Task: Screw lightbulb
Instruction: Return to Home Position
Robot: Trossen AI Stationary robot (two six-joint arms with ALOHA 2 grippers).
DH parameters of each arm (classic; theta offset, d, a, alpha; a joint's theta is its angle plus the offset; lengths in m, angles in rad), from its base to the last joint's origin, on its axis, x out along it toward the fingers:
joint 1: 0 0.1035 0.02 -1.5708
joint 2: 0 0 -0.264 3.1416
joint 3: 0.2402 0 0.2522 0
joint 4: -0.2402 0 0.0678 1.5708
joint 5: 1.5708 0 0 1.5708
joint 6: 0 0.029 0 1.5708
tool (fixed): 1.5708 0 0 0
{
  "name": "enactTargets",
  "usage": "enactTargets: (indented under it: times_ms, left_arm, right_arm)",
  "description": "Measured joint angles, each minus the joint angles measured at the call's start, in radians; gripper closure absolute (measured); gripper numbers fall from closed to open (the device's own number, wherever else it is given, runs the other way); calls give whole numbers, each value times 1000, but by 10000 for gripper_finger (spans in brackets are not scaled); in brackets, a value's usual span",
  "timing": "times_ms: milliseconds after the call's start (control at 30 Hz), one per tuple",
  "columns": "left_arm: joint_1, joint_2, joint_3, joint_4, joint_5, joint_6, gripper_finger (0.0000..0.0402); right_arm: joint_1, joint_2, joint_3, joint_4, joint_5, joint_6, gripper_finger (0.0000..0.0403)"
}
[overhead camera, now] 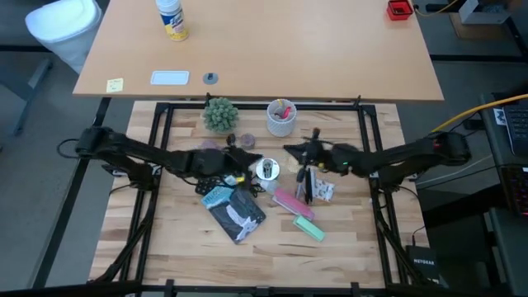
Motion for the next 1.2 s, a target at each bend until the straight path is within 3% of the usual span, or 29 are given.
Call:
enactTargets:
  times_ms: [167,400,667,833,933,1067,1200]
  left_arm:
    - [0,-209,0,-150,-1,114,400]
    - [2,-455,0,-310,-2,105,400]
    - [2,-599,0,-349,-2,109,400]
    - [2,-639,0,-371,-2,208,400]
    - [2,-674,0,-476,-1,198,400]
    - [15,-725,-5,-647,-1,72,400]
    - [34,-779,-103,-625,-2,32,400]
  right_arm:
    - [-1,-274,0,-224,1,-79,384]
    - [-1,-592,0,-509,0,-85,384]
    - [-1,-724,0,-529,0,-84,384]
    - [-1,-747,0,-549,45,-114,384]
    - [-1,-808,0,-644,54,-114,384]
    - [-1,-927,0,-879,25,-31,384]
    - [-1,-1033,-14,-1032,18,79,384]
